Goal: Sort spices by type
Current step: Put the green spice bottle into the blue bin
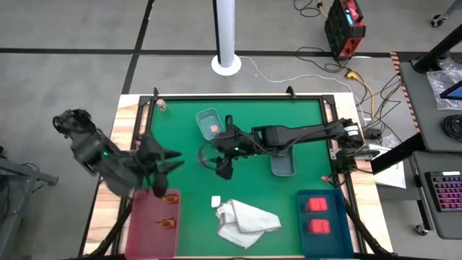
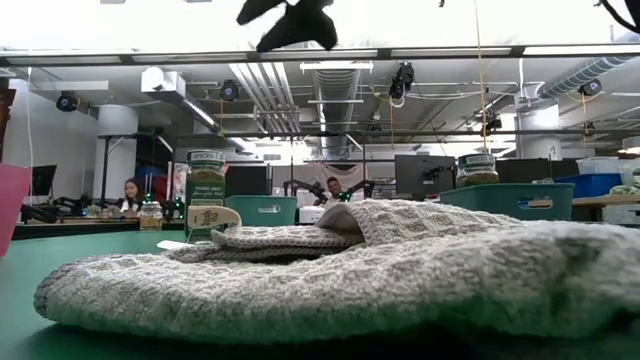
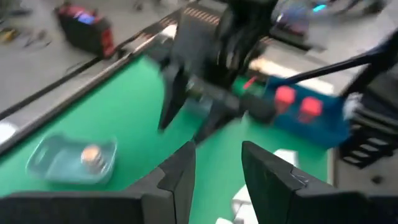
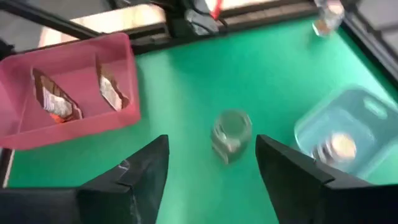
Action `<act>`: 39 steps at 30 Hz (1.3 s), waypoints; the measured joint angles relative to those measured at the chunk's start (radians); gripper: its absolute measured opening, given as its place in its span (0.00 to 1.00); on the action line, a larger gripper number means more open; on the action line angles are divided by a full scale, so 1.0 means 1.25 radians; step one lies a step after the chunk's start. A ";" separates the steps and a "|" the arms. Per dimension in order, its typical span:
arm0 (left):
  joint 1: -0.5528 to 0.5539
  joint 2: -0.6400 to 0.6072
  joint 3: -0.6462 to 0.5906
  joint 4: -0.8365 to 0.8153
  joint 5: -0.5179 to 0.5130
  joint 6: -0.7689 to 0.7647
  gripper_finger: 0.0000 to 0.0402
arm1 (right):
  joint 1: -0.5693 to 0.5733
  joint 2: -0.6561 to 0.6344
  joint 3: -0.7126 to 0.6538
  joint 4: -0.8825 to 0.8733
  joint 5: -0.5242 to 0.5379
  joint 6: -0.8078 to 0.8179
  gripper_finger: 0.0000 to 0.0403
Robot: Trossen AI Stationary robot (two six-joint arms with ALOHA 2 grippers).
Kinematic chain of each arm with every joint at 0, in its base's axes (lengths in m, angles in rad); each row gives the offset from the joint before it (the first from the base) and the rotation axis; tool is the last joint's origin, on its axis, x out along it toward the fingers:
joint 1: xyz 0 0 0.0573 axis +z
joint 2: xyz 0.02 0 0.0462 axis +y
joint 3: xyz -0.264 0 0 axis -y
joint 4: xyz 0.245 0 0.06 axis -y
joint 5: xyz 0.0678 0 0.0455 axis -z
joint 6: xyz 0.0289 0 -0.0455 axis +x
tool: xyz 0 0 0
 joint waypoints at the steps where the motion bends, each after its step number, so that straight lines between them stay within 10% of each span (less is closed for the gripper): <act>1: 0.000 -0.018 0.000 0.023 0.002 0.045 0.29 | 0.000 0.010 0.008 0.013 -0.001 -0.020 0.58; 9: 0.003 -0.160 -0.023 0.027 -0.105 0.280 0.29 | 0.008 0.129 0.016 0.224 -0.001 -0.270 0.74; 20: 0.003 -0.264 -0.031 0.018 -0.151 0.456 0.29 | -0.020 0.331 0.138 0.292 0.152 -0.080 0.81; 39: 0.003 -0.286 -0.032 0.007 -0.145 0.527 0.29 | 0.003 0.334 0.219 0.008 0.265 0.211 0.77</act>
